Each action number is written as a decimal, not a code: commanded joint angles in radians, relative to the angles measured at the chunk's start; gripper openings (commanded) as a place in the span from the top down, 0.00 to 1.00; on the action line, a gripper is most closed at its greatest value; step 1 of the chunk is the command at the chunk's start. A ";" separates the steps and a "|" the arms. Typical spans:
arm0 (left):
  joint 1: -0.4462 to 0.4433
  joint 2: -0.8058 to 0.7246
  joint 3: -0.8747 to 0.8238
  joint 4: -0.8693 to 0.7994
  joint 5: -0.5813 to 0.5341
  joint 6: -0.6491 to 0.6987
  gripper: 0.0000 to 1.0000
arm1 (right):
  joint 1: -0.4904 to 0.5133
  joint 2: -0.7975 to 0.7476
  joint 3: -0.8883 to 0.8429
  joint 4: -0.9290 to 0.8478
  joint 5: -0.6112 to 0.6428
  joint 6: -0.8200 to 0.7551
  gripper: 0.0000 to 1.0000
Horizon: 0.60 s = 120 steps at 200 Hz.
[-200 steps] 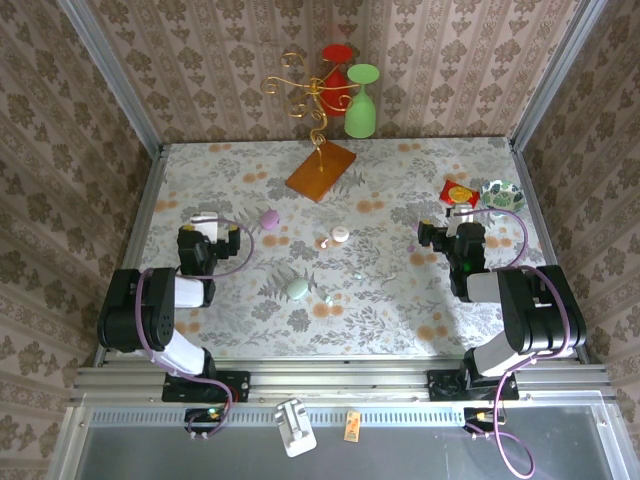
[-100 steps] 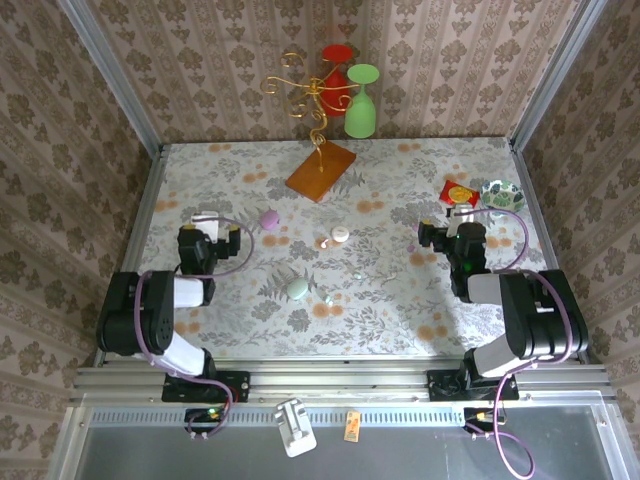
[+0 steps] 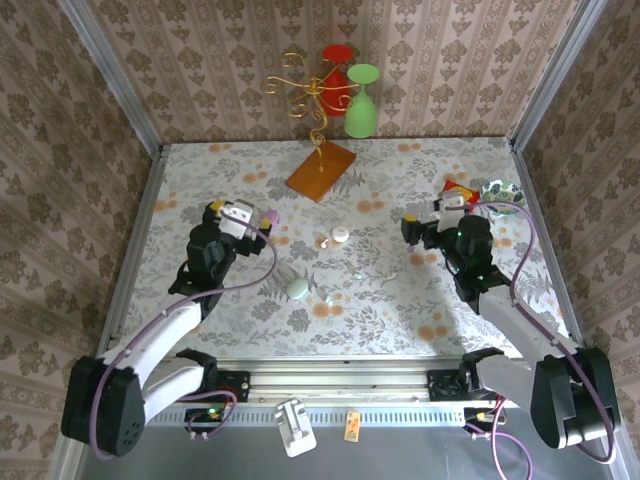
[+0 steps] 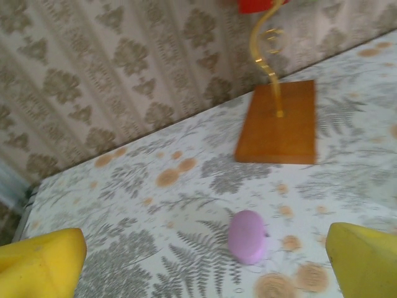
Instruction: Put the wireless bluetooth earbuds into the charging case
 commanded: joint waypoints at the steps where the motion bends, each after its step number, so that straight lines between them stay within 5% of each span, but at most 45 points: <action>1: -0.050 -0.061 0.062 -0.277 0.054 0.037 0.00 | 0.093 -0.016 0.054 -0.189 -0.240 -0.140 0.00; 55: -0.051 -0.135 0.151 -0.579 -0.001 -0.211 0.00 | 0.361 0.196 0.231 -0.440 -0.408 -0.479 0.00; 120: 0.087 -0.253 0.158 -0.757 0.041 -0.410 0.00 | 0.549 0.651 0.573 -0.594 -0.360 -0.732 0.00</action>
